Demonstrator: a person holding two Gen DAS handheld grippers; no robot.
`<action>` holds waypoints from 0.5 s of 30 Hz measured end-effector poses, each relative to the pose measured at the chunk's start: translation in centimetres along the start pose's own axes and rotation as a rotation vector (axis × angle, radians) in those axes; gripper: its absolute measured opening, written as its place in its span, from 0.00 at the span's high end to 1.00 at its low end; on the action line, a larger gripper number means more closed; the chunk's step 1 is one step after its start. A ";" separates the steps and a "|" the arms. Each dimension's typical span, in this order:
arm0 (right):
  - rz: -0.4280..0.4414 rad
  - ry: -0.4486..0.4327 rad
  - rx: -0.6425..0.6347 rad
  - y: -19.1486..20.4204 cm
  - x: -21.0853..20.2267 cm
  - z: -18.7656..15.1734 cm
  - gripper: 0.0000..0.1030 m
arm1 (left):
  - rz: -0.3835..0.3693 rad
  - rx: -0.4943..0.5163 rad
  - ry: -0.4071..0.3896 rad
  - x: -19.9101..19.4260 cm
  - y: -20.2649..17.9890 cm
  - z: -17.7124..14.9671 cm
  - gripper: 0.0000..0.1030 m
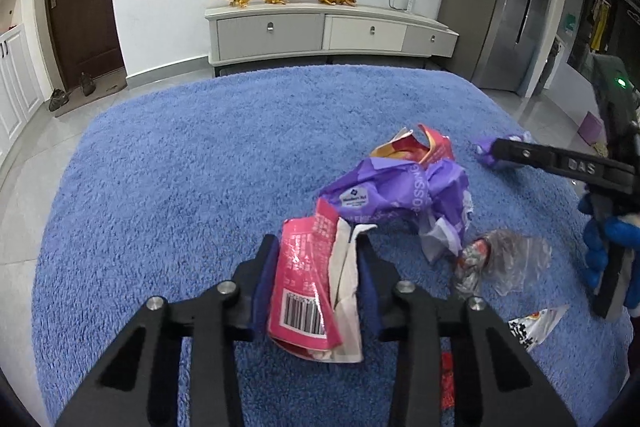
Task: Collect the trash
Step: 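Grasp the pink wrapper with the left tool while the right tool grasps the purple bag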
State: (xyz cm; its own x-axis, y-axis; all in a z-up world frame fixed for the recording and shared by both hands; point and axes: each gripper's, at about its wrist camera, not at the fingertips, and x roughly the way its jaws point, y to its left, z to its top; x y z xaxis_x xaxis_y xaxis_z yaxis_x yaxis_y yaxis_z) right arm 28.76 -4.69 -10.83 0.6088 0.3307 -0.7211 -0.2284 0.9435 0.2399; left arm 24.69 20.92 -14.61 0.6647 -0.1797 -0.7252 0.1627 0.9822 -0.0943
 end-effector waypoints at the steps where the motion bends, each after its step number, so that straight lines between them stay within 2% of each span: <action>1: 0.009 -0.008 -0.001 0.1 -0.5 -0.2 0.51 | -0.001 -0.011 -0.003 -0.3 0.1 -0.2 0.66; 6: 0.015 -0.034 -0.010 0.6 -3.7 -2.0 0.51 | 0.010 -0.032 -0.026 -2.7 0.0 -1.2 0.67; 15: -0.021 -0.106 0.006 -0.1 -12.1 -5.7 0.51 | 0.028 -0.029 -0.137 -10.2 -1.6 -2.7 0.67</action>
State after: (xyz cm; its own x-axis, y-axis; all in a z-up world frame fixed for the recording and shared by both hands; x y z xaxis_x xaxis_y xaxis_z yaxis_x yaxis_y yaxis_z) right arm 17.13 -8.90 -5.84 0.6905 0.3105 -0.6533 -0.2104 0.9503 0.2294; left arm 15.69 21.36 -8.90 0.7620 -0.1562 -0.6284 0.1228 0.9877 -0.0965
